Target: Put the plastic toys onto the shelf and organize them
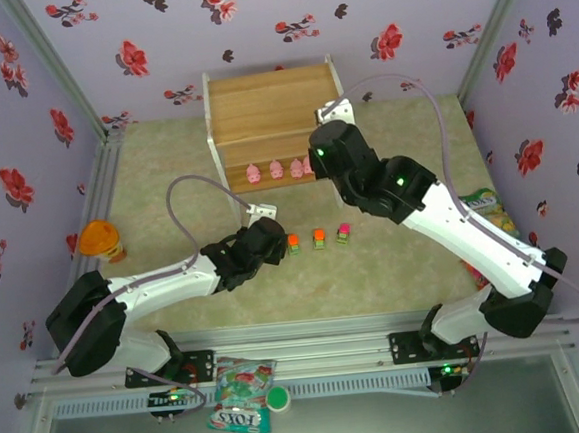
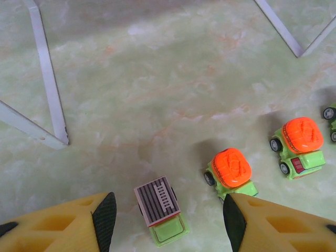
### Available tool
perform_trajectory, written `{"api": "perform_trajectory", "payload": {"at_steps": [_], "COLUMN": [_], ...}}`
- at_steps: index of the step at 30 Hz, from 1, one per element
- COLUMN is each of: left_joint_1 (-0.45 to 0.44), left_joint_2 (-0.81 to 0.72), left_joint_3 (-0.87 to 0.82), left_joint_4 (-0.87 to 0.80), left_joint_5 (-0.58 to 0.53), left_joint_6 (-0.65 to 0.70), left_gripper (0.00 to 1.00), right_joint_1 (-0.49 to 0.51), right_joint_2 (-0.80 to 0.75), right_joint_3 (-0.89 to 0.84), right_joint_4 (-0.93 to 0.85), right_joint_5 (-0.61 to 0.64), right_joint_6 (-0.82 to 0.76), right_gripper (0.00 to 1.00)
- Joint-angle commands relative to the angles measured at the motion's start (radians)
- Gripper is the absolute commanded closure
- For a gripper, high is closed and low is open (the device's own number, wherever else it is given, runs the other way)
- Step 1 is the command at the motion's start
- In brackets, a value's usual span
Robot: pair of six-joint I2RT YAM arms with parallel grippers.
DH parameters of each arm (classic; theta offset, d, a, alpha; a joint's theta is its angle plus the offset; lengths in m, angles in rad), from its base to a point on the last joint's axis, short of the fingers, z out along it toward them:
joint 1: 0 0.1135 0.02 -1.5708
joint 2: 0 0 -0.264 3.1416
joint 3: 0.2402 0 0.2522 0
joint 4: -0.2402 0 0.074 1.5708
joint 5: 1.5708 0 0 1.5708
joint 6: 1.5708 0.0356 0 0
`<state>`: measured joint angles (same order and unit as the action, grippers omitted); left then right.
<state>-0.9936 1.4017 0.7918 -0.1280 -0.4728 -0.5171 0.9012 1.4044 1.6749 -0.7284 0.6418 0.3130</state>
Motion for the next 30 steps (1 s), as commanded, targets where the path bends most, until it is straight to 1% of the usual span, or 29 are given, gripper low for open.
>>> {"api": "perform_trajectory", "payload": {"at_steps": [1, 5, 9, 12, 17, 26, 30], "left_joint_1": [0.008, 0.007, 0.007, 0.007, 0.009, 0.010, 0.012], "left_joint_2": [-0.008, -0.017, -0.021, -0.025, -0.027, -0.034, -0.032], "left_joint_3": [0.017, 0.012, 0.013, 0.012, 0.014, 0.009, 0.011], "left_joint_4": [0.020, 0.022, 0.021, 0.021, 0.014, 0.014, 0.016], "left_joint_5": [0.004, 0.005, 0.004, 0.005, 0.005, 0.005, 0.005], "left_joint_6": [0.022, 0.026, 0.028, 0.029, 0.030, 0.026, 0.026], "left_gripper": [0.39, 0.39, 0.39, 0.39, 0.39, 0.39, 0.39], "right_joint_1": [-0.029, -0.094, -0.139, -0.159, -0.180, -0.220, -0.237], "right_joint_2": [0.045, 0.100, 0.164, 0.211, 0.267, 0.295, 0.301], "right_joint_3": [0.084, 0.148, 0.215, 0.269, 0.338, 0.350, 0.358], "right_joint_4": [-0.046, -0.060, -0.080, -0.098, -0.134, -0.154, -0.156], "right_joint_5": [-0.028, -0.099, -0.144, -0.165, -0.165, -0.192, -0.213], "right_joint_6": [-0.059, -0.061, -0.068, -0.078, -0.083, -0.077, -0.097], "right_gripper": [0.72, 0.72, 0.72, 0.71, 0.71, 0.70, 0.69]}}
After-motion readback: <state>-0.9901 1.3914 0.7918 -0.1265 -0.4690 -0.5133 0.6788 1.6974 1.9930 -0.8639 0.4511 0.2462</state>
